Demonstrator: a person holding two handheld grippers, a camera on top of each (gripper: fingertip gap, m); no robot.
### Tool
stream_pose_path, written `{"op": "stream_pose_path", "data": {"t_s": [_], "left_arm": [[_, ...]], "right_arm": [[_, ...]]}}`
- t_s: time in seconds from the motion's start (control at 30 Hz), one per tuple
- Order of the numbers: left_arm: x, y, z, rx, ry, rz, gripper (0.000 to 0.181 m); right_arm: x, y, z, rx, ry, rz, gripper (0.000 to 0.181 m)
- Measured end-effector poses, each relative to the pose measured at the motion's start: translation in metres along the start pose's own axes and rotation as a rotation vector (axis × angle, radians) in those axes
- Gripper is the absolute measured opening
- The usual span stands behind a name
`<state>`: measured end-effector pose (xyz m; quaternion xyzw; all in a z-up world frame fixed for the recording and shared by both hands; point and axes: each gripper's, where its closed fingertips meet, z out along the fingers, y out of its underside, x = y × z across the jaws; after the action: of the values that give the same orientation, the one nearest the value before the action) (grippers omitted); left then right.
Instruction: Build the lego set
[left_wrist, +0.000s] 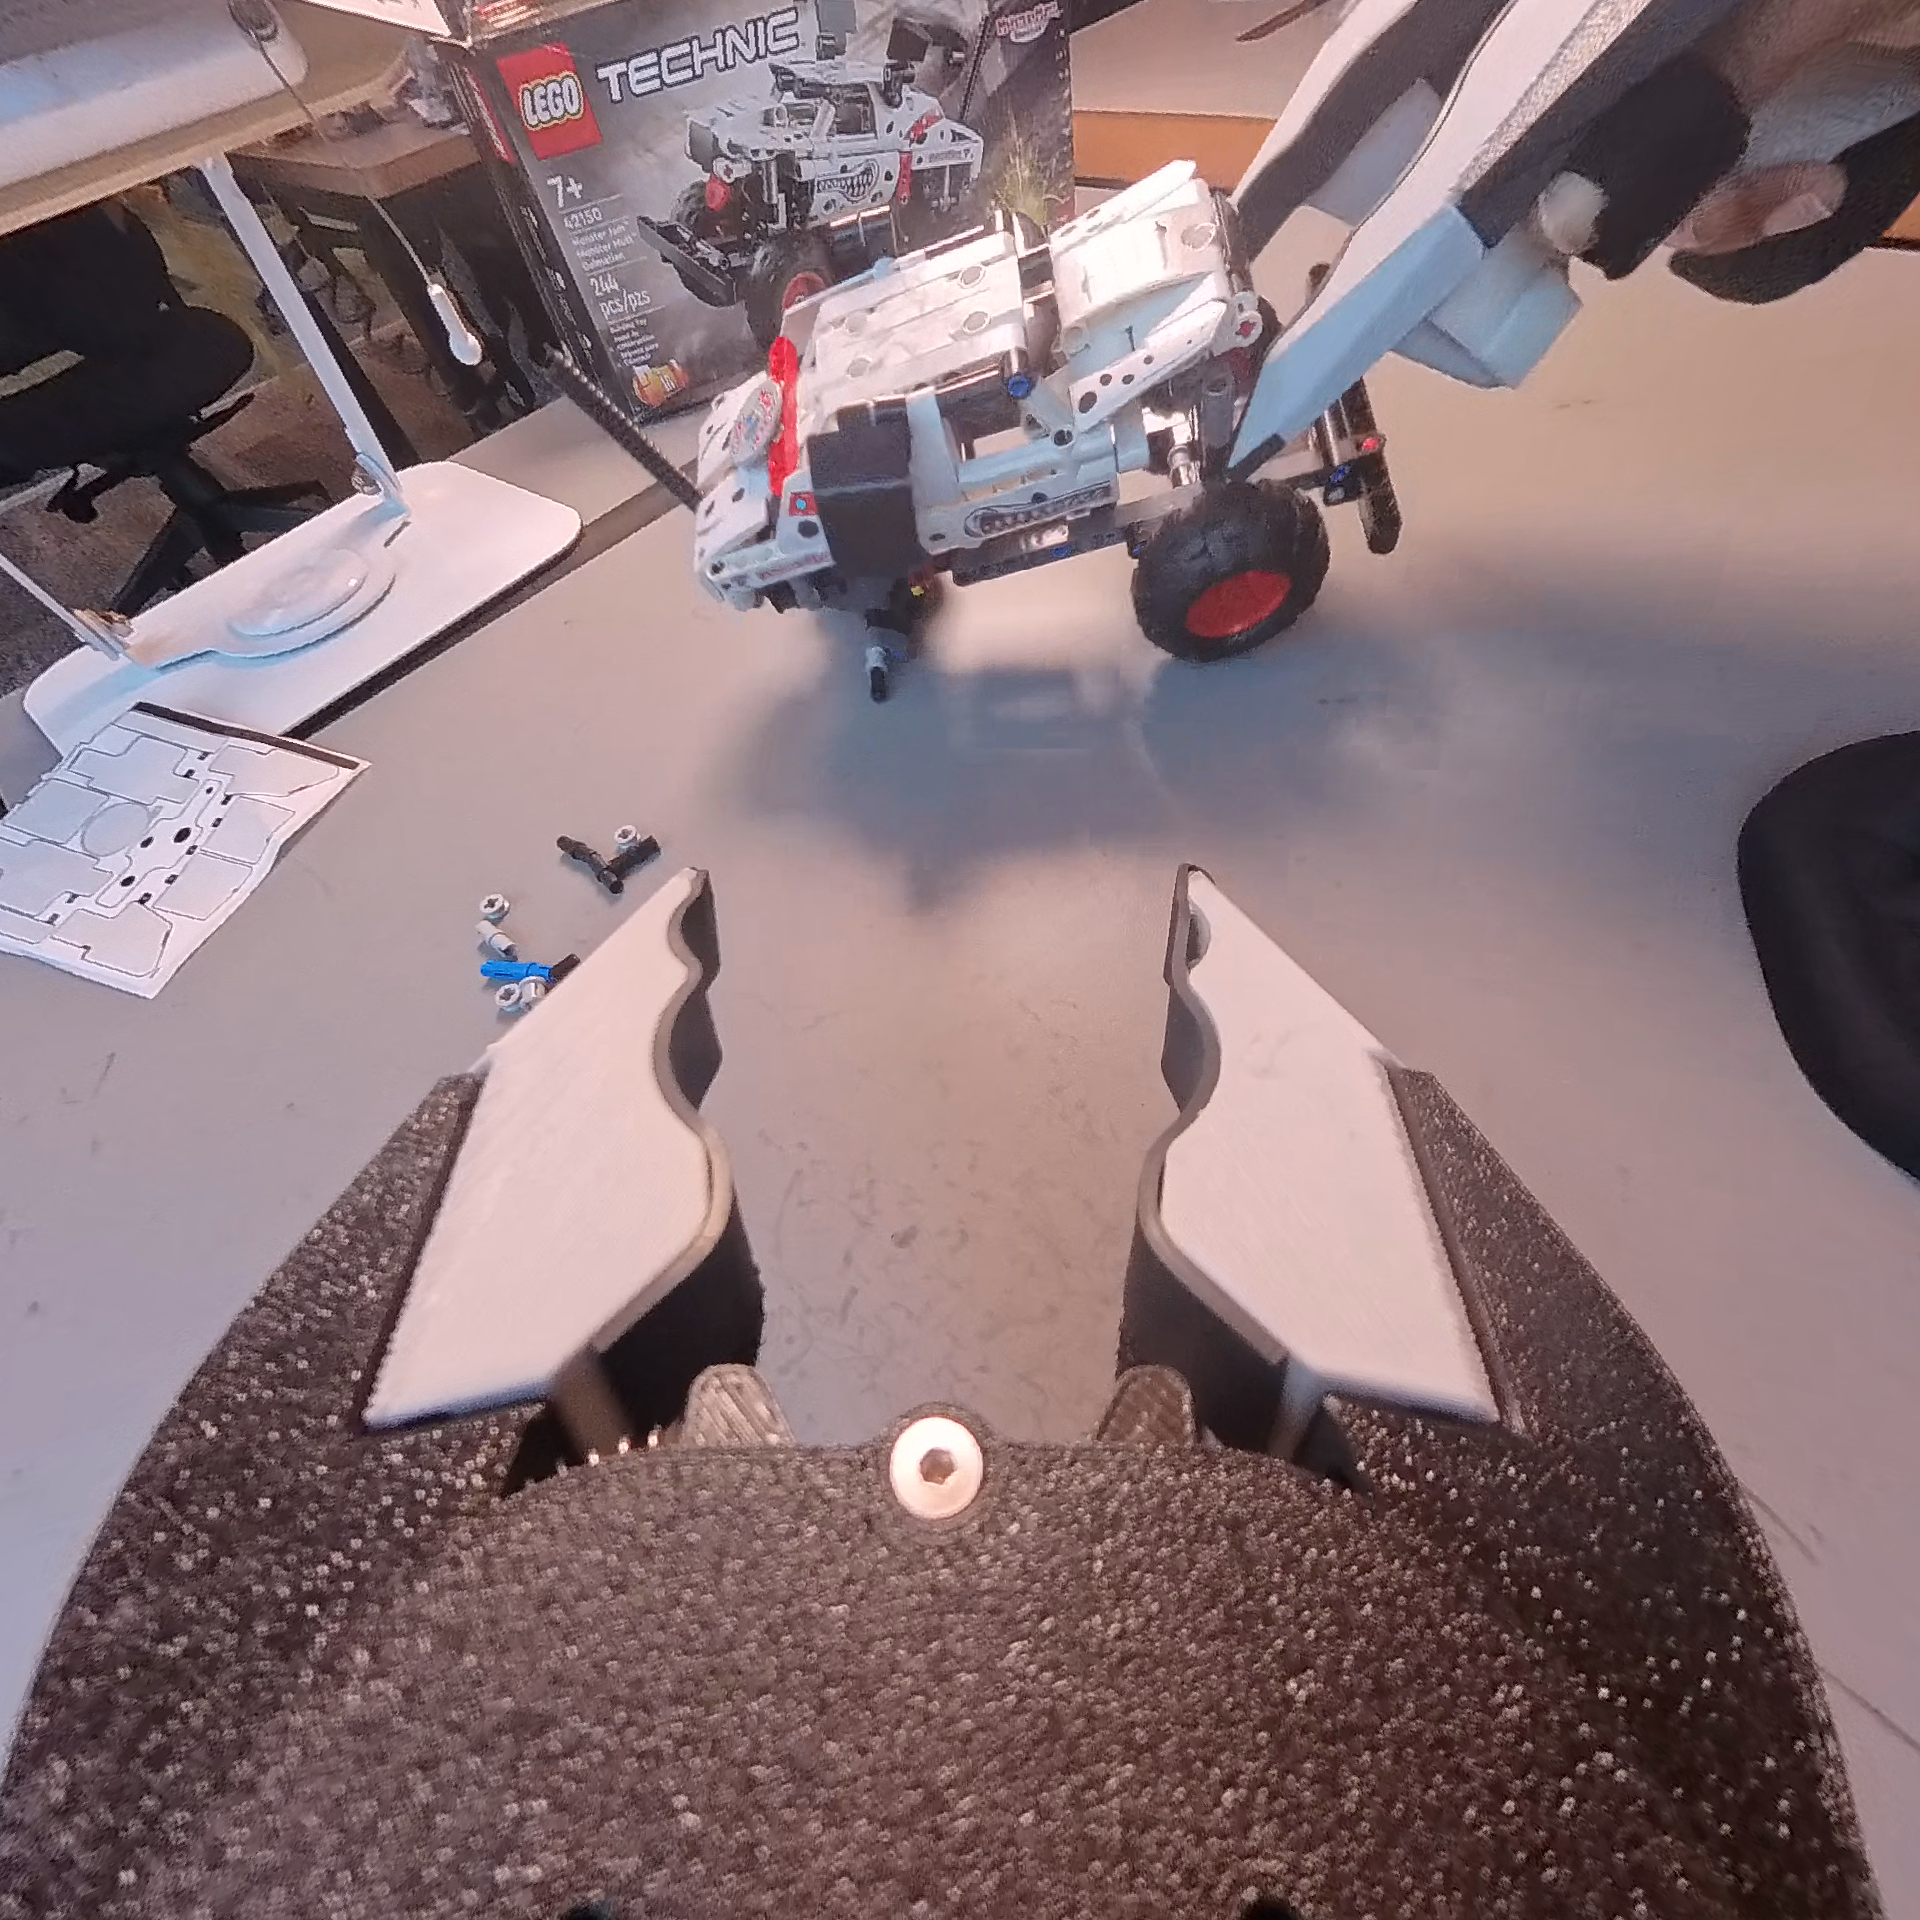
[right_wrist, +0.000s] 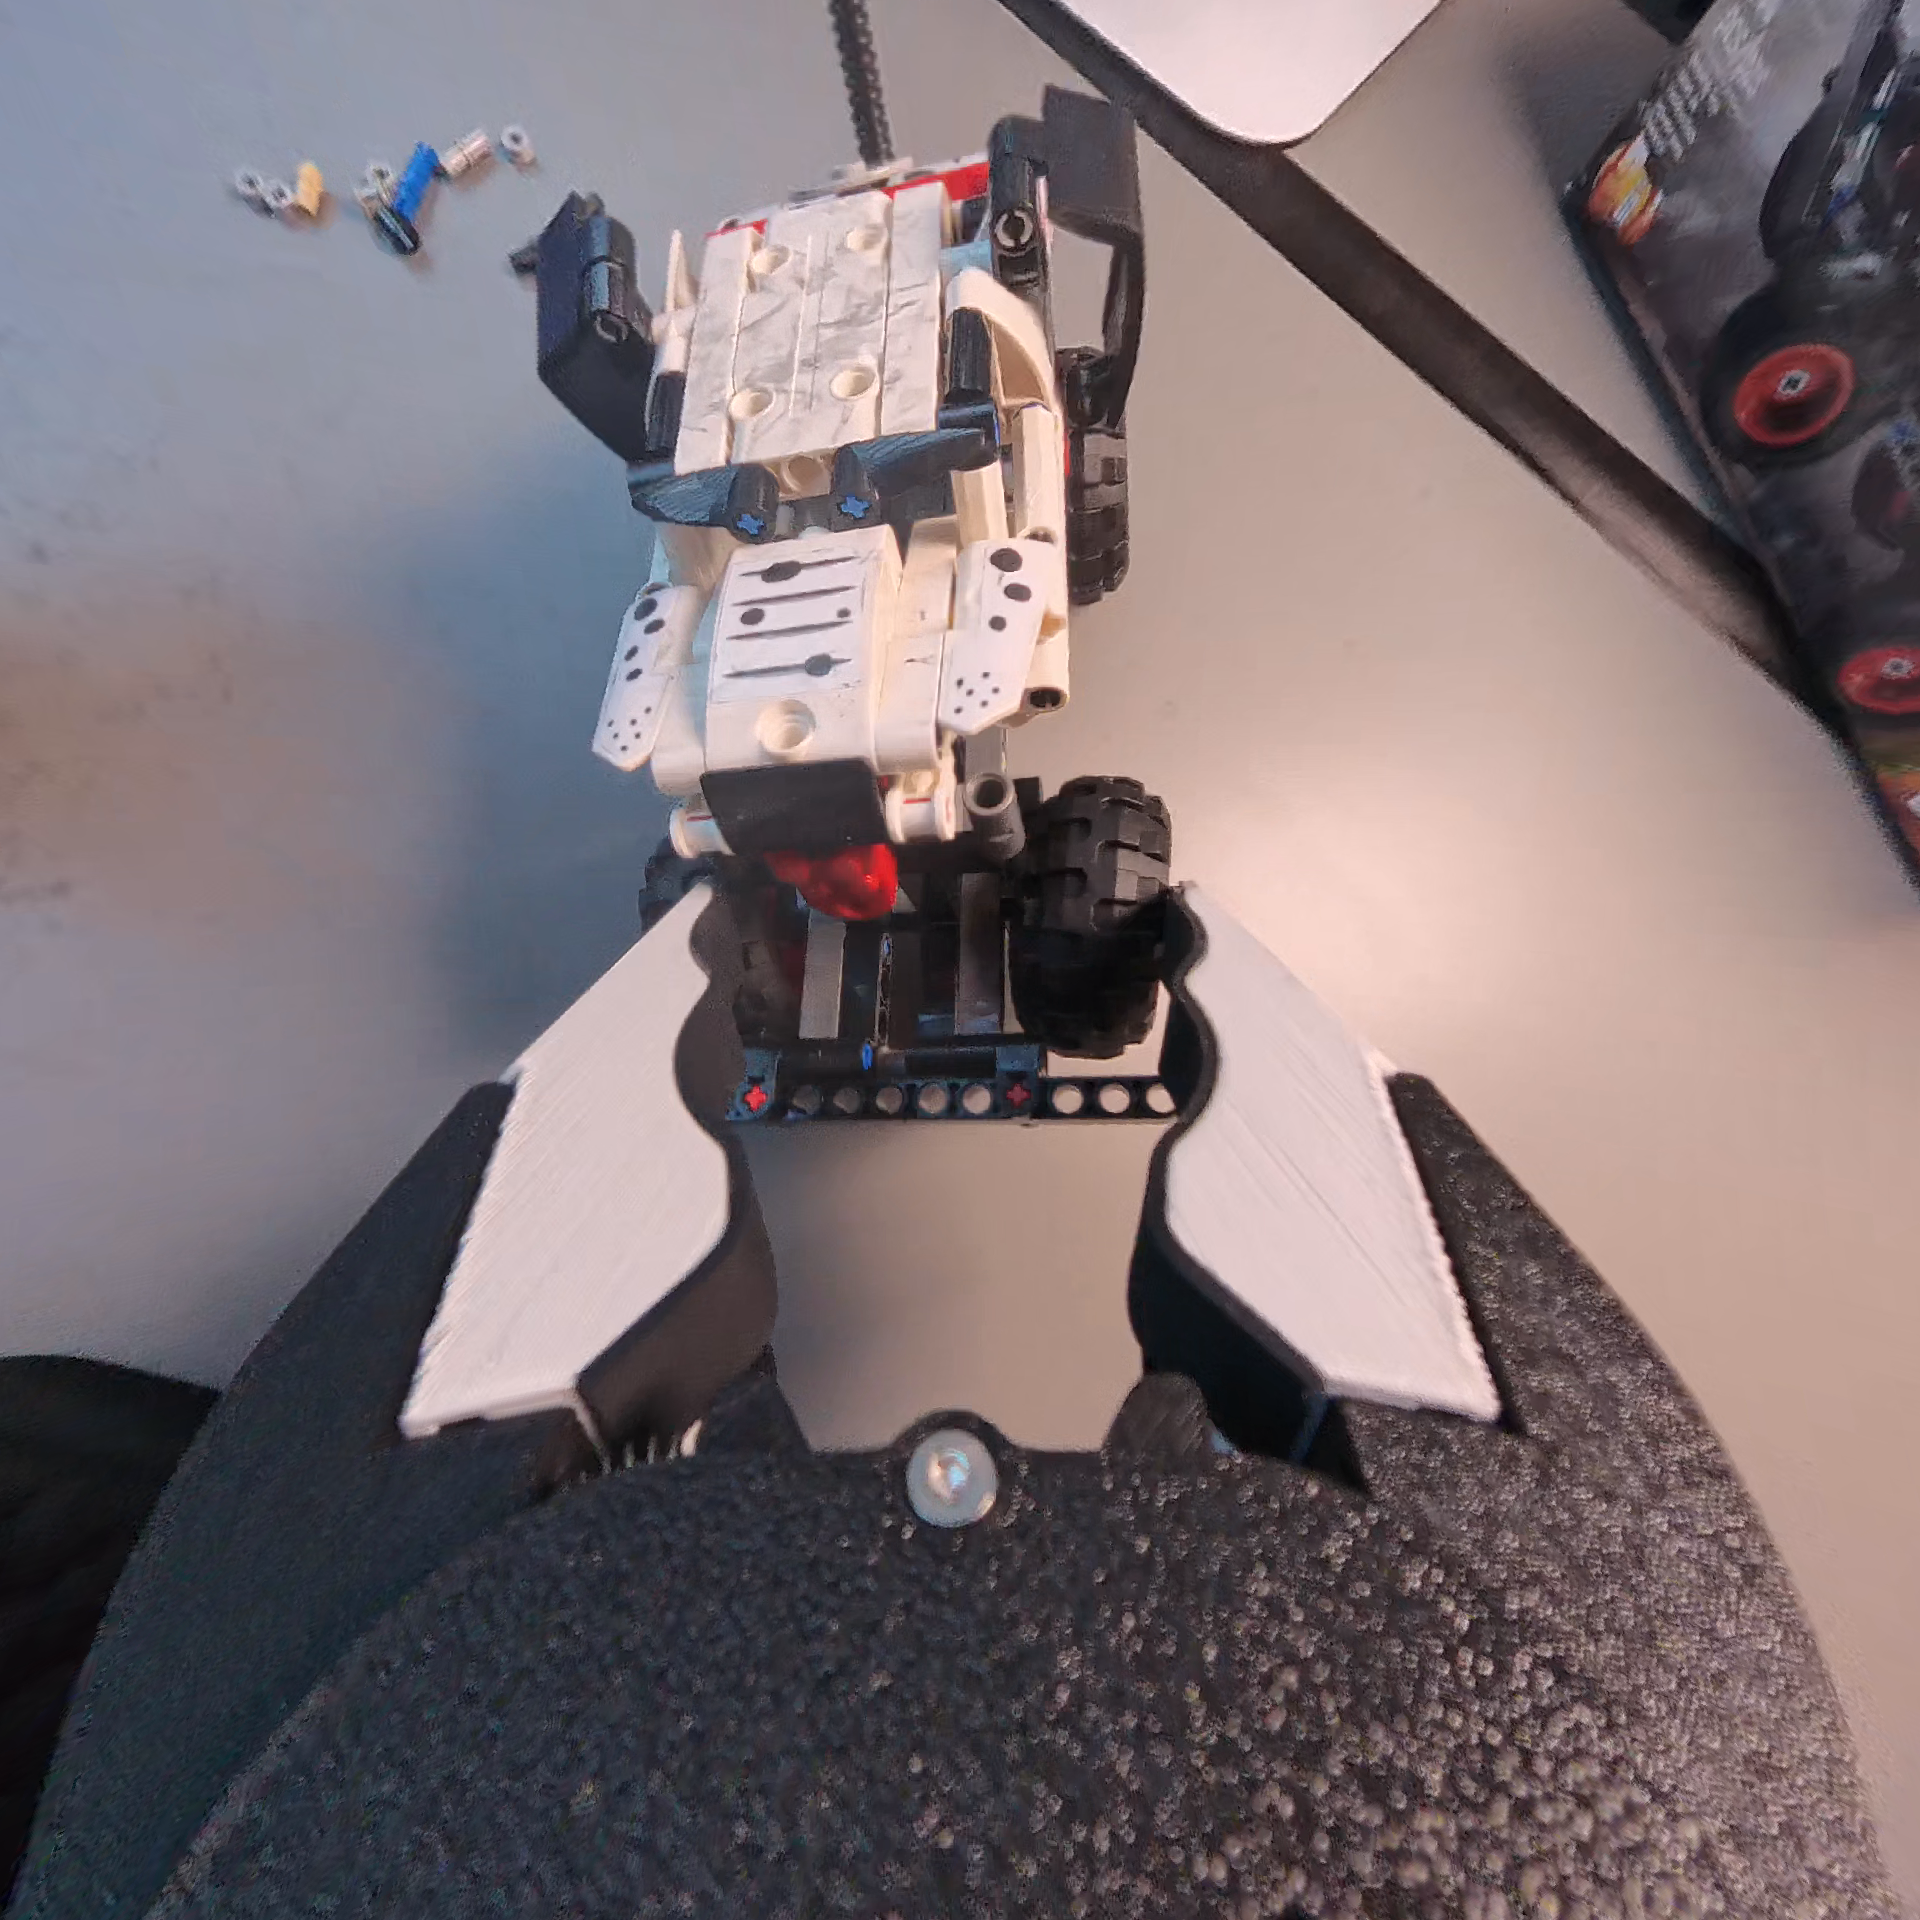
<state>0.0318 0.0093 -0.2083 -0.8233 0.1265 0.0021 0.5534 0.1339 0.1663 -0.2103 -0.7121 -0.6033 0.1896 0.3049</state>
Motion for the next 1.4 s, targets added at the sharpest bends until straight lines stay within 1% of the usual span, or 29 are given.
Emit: {"op": "stream_pose_path", "data": {"t_s": [0.03,0.07,0.13,0.2,0.23,0.27,0.33,0.37,0.43,0.47,0.5,0.53,0.6,0.67,0.73,0.77,0.83,0.87,0.9,0.93,1.0,1.03,1.07,1.1,1.13,1.17,1.3,1.33,1.4], "left_arm": [[0.000,0.000,0.000,-0.002,0.001,0.001,0.084],[0.001,0.000,0.000,-0.003,0.001,0.004,0.084],[0.001,0.000,0.000,-0.001,0.002,0.007,0.084],[0.001,-0.001,-0.001,0.004,0.002,0.001,0.084],[0.000,-0.001,-0.001,0.006,0.003,-0.004,0.084],[0.000,-0.001,-0.001,0.007,0.003,-0.008,0.084],[0.000,-0.001,-0.001,0.005,0.004,-0.010,0.084],[0.000,0.000,0.000,0.003,0.004,-0.008,0.084],[0.000,0.000,0.000,0.002,0.003,-0.004,0.084],[0.000,-0.001,-0.001,0.004,0.002,-0.002,0.084],[0.000,-0.001,-0.001,0.007,0.001,-0.001,0.084],[0.000,-0.001,-0.001,0.009,0.000,-0.002,0.084],[0.000,-0.001,-0.001,0.011,-0.001,-0.006,0.084],[-0.001,-0.002,-0.001,0.011,0.000,-0.009,0.084],[-0.001,-0.001,-0.001,0.011,0.000,-0.008,0.084],[-0.001,-0.001,-0.001,0.010,0.000,-0.008,0.084],[0.000,-0.001,-0.001,0.007,0.001,-0.005,0.084],[0.000,-0.001,-0.001,0.006,0.002,-0.004,0.084],[0.000,-0.001,-0.001,0.006,0.002,-0.004,0.084],[0.000,-0.001,-0.001,0.008,0.002,-0.004,0.084],[0.000,-0.001,-0.001,0.010,0.003,-0.007,0.084],[0.000,-0.002,-0.001,0.011,0.003,-0.008,0.084],[0.000,-0.002,-0.001,0.012,0.004,-0.008,0.084],[0.000,-0.001,-0.001,0.010,0.005,-0.007,0.084],[0.001,-0.001,-0.001,0.007,0.007,-0.005,0.084],[0.001,-0.001,0.000,0.004,0.008,-0.002,0.084],[0.002,0.000,0.000,0.000,0.005,0.011,0.084],[0.002,-0.001,0.000,0.004,0.004,0.012,0.084],[0.002,-0.001,-0.001,0.011,0.002,0.008,0.084]], "right_arm": [[-0.003,0.003,0.000,-0.005,-0.008,0.068,0.067],[-0.003,0.002,-0.001,0.022,0.012,0.115,0.063],[-0.010,0.007,-0.003,0.017,0.019,0.209,0.062],[-0.025,0.009,-0.005,0.036,0.001,0.318,0.055],[-0.025,0.008,-0.009,0.071,0.043,0.342,0.026],[-0.033,0.001,-0.016,0.131,0.010,0.363,0.024],[-0.068,-0.007,-0.024,0.150,-0.171,0.449,0.021],[-0.084,-0.009,-0.026,0.152,-0.231,0.438,0.013],[-0.098,-0.010,-0.027,0.154,-0.236,0.340,0.020],[-0.102,-0.013,-0.030,0.161,-0.237,0.260,0.032],[-0.101,-0.018,-0.033,0.195,-0.220,0.195,0.041],[-0.098,-0.024,-0.036,0.224,-0.205,0.139,0.044],[-0.093,-0.028,-0.040,0.233,-0.188,0.017,0.054],[-0.090,-0.028,-0.042,0.233,-0.164,-0.146,0.063],[-0.092,-0.020,-0.040,0.180,-0.149,-0.336,0.069],[-0.092,-0.009,-0.036,0.116,-0.135,-0.431,0.073],[-0.084,0.012,-0.022,-0.020,-0.051,-0.600,0.078],[-0.083,0.018,-0.016,-0.045,-0.011,-0.678,0.075],[-0.086,0.021,-0.009,-0.051,0.014,-0.734,0.068],[-0.086,0.023,-0.003,-0.056,0.056,-0.769,0.056],[-0.080,0.017,0.001,-0.029,0.191,-0.834,0.035],[-0.081,0.016,0.000,-0.018,0.202,-0.839,0.034],[-0.084,0.017,-0.001,-0.011,0.191,-0.802,0.031],[-0.092,0.019,-0.004,0.005,0.149,-0.766,0.004],[-0.108,0.014,-0.008,0.082,0.092,-0.726,0.000],[-0.115,0.011,-0.010,0.118,0.093,-0.704,0.000],[-0.133,0.009,-0.015,0.142,0.120,-0.810,0.000],[-0.133,0.008,-0.017,0.147,0.116,-0.814,0.003],[-0.125,0.002,-0.021,0.150,0.117,-0.812,0.019]]}}
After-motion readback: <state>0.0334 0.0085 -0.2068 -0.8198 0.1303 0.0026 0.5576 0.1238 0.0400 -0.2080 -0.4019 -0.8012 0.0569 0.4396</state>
